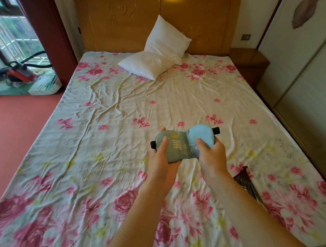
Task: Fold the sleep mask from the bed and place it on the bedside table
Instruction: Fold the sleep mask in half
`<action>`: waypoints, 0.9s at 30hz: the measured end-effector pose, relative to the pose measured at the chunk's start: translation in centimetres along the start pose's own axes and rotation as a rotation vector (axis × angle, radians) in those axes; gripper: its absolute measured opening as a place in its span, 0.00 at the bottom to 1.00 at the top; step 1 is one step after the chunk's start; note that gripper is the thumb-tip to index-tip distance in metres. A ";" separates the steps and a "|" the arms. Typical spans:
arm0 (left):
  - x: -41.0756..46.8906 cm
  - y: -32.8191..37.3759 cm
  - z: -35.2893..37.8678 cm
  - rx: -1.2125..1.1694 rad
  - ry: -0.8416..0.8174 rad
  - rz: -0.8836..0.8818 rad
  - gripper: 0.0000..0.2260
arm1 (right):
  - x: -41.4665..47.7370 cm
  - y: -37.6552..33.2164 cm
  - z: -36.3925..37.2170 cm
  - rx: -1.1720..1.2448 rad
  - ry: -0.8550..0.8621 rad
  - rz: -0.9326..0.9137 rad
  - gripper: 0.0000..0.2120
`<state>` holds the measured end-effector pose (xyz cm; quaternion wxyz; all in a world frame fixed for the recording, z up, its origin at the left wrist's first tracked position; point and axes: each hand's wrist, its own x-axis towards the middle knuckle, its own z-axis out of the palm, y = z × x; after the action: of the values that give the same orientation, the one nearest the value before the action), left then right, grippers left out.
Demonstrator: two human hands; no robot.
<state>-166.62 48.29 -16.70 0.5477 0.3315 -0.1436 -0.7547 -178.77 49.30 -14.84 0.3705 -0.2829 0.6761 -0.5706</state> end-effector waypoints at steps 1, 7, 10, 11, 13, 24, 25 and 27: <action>0.0 -0.1 0.1 0.012 -0.001 0.005 0.14 | 0.0 -0.1 0.0 -0.093 0.011 -0.076 0.11; -0.6 -0.7 1.2 0.010 -0.025 -0.043 0.16 | -1.5 -1.0 0.6 -0.356 -0.088 -0.389 0.16; -0.7 -0.7 1.5 -0.034 -0.029 -0.068 0.18 | -2.2 -1.0 0.9 -0.385 -0.166 -0.428 0.19; -0.7 -0.7 1.5 -0.036 -0.019 -0.072 0.19 | -2.3 -1.0 1.0 -0.395 -0.184 -0.437 0.19; -0.7 -0.9 1.5 -0.014 0.003 -0.080 0.20 | -2.6 -0.9 1.1 -0.419 -0.215 -0.456 0.18; -1.2 -1.6 1.4 0.145 0.057 -0.111 0.20 | -3.6 -0.3 2.1 -0.545 -0.267 -0.497 0.15; -1.3 -1.5 1.5 0.158 0.059 -0.115 0.23 | -3.7 -0.3 2.1 -0.549 -0.283 -0.486 0.16; -1.5 -1.3 1.6 0.135 0.034 -0.133 0.28 | -3.5 -0.3 2.1 -0.541 -0.353 -0.447 0.19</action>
<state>-168.31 49.87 -15.74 0.4750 0.3895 -0.1625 -0.7722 -175.12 50.90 -14.06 0.2595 -0.6044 0.6497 -0.3811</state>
